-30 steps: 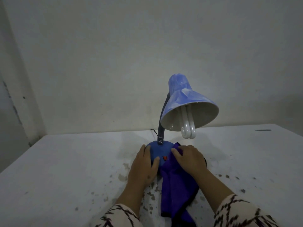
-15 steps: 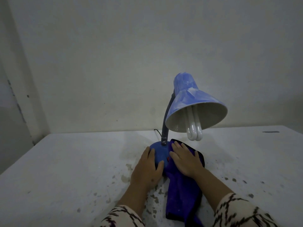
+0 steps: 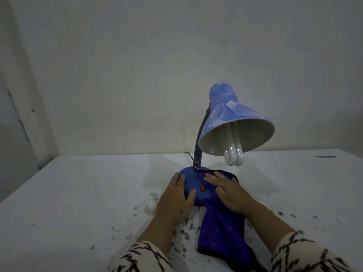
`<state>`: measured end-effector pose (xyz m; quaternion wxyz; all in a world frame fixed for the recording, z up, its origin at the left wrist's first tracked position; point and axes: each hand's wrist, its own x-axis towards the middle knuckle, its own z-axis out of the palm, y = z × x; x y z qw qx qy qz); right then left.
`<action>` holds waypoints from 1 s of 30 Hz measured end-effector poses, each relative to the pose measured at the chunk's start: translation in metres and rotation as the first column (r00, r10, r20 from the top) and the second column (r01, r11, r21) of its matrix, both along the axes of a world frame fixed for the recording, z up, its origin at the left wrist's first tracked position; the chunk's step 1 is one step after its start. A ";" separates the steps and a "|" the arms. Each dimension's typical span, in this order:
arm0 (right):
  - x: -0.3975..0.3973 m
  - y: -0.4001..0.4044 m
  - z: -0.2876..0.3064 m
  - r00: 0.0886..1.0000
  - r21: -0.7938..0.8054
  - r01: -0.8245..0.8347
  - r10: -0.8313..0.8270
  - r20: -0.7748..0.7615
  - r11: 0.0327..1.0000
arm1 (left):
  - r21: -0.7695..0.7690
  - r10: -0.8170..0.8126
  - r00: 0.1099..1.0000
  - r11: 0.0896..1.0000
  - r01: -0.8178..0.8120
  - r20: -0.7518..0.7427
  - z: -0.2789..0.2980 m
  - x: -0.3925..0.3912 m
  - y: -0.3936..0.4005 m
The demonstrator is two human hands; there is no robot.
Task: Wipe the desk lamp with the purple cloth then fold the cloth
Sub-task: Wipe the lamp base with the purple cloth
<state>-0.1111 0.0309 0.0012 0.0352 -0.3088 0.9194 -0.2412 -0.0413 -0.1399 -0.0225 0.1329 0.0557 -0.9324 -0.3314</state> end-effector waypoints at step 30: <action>0.007 -0.026 0.001 0.983 0.077 -0.079 0.091 -0.160 0.994 | 0.009 -0.021 1.000 1.000 0.021 -0.010 -0.004 -0.002 -0.003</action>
